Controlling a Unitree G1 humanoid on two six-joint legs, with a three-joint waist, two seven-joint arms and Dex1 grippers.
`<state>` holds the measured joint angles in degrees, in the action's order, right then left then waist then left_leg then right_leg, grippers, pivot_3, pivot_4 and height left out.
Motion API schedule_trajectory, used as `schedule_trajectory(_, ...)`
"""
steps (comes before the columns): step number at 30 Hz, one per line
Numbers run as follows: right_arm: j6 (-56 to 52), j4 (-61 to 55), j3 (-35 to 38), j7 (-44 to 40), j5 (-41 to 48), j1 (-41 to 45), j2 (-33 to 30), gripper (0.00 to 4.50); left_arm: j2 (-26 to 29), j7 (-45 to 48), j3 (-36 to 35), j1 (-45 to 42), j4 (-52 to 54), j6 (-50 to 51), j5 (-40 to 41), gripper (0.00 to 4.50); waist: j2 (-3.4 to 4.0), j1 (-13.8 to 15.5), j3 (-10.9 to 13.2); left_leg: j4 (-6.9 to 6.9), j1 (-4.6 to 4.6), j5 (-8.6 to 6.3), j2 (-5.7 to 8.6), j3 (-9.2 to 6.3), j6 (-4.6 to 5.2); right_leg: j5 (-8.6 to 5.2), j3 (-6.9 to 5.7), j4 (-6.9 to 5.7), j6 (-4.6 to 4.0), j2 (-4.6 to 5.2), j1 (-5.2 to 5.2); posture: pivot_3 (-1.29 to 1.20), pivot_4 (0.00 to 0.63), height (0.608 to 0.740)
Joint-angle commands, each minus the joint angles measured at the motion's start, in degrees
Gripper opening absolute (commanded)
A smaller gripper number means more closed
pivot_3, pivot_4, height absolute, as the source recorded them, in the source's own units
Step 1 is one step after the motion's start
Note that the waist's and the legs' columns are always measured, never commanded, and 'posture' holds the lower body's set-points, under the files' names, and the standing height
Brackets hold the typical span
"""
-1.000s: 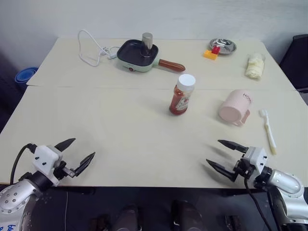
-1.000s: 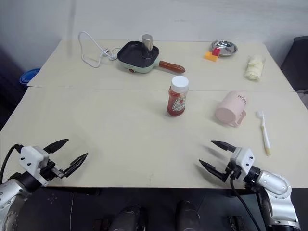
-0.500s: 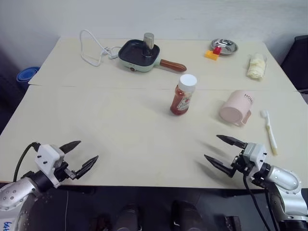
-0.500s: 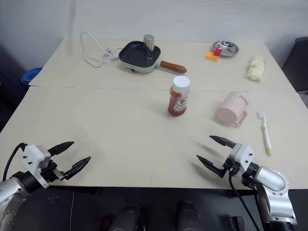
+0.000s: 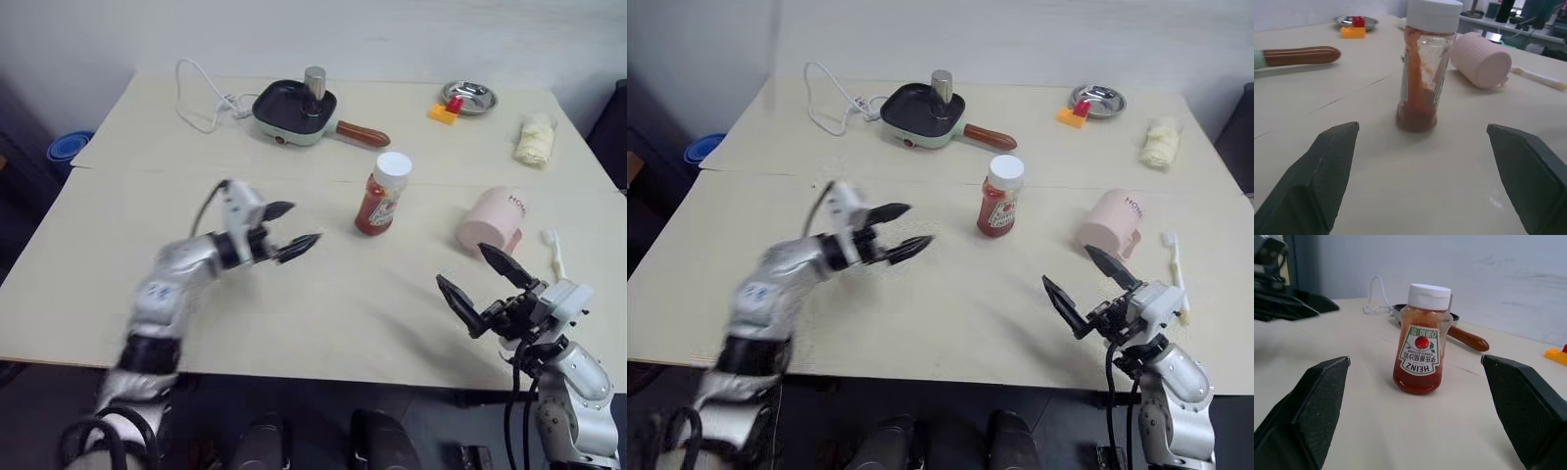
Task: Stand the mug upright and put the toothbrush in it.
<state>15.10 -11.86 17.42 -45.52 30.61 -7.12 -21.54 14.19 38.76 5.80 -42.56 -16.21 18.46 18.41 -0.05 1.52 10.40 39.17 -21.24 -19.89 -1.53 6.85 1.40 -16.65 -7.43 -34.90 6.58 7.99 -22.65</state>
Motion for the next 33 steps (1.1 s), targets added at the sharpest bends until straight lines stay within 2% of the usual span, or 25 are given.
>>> schedule_trajectory(1,2.2,-3.7,1.3,1.6,-0.8,-2.2,0.7,4.5,-5.2,-0.7,3.1,-8.1,-14.3,-9.7,-5.9,4.44,-0.03,-0.1,0.0,0.0,-0.02,0.0,0.0,0.03,0.0,0.0,-0.01,0.01,0.0,-0.02,0.0,0.0,0.15,0.74)
schedule_trajectory(5,3.5,-5.5,0.4,2.3,-2.0,-5.8,1.9,4.5,-11.0,-0.1,2.2,-15.4,-28.4,-17.2,-7.7,4.44,-0.05,-0.4,0.0,-0.06,0.04,0.02,-0.11,0.15,-0.08,0.0,0.05,0.1,0.0,-0.18,0.03,0.0,0.15,0.74)
schedule_trajectory(10,4.3,-7.7,-0.9,3.8,-2.9,-9.1,3.5,4.5,-15.7,-6.8,0.0,-21.5,-42.3,-24.3,-10.5,4.44,-0.1,-0.4,0.1,-0.05,0.04,0.06,-0.21,0.09,-0.14,0.0,0.07,0.06,0.0,-0.26,-0.01,0.0,0.15,0.74)
schedule_trajectory(14,4.7,-8.1,-1.3,4.3,-3.2,-10.1,3.7,4.5,-18.0,-7.7,-1.4,-23.6,-47.4,-27.8,-11.6,3.63,-0.1,-0.2,0.1,-0.04,0.04,0.05,-0.19,-0.04,-0.11,0.0,0.08,0.05,0.0,-0.21,-0.02,0.0,0.15,0.74)
schedule_trajectory(18,4.9,-8.0,-1.2,4.6,-3.1,-10.4,3.6,4.5,-18.8,-7.6,-1.9,-24.6,-50.2,-30.2,-13.3,2.51,-0.1,-0.1,0.1,-0.04,0.01,0.03,-0.19,-0.04,-0.08,0.0,0.07,0.08,0.0,-0.21,-0.04,0.0,0.15,0.74)
schedule_trajectory(21,5.1,-7.9,-1.4,4.7,-3.2,-10.5,3.7,4.5,-18.1,-8.3,-3.1,-24.8,-50.3,-31.6,-13.4,2.23,-0.1,-0.1,0.1,-0.03,0.0,0.03,-0.18,-0.04,-0.08,0.0,0.06,0.08,0.0,-0.21,-0.03,0.0,0.15,0.74)
schedule_trajectory(24,4.9,-7.9,-1.9,4.2,-2.9,-10.5,3.6,4.5,-16.9,-5.7,-5.9,-23.3,-46.7,-33.1,-10.8,2.14,-0.1,-0.1,0.1,-0.03,0.0,0.03,-0.19,-0.07,-0.07,0.0,0.07,0.07,0.0,-0.21,-0.05,0.0,0.15,0.74)
schedule_trajectory(27,4.5,-7.2,-3.8,2.9,-2.5,-9.1,3.4,4.5,-13.4,-4.5,-8.7,-17.4,-34.9,-34.1,-8.2,2.13,-0.1,-0.8,0.1,-0.06,0.0,0.03,-0.24,-0.08,-0.09,0.0,0.12,0.03,-0.01,-0.22,-0.12,0.0,0.15,0.74)
schedule_trajectory(30,4.1,-6.4,-5.7,1.3,-2.0,-7.1,2.8,4.5,-7.7,-6.7,-10.5,-8.0,-18.3,-27.4,-7.7,2.13,-0.08,-2.0,0.1,-0.07,0.09,0.05,-0.29,-0.05,-0.13,-0.01,0.21,-0.08,-0.02,-0.25,-0.13,0.0,0.15,0.74)
schedule_trajectory(33,2.8,-5.7,-8.8,-3.1,-1.2,-4.1,1.0,4.5,1.4,-10.2,-14.1,3.8,-0.7,-16.3,-8.8,2.13,-0.07,-3.1,0.0,-0.05,0.16,0.08,-0.35,-0.12,-0.19,-0.02,0.27,-0.18,-0.04,-0.3,-0.13,0.0,0.15,0.74)
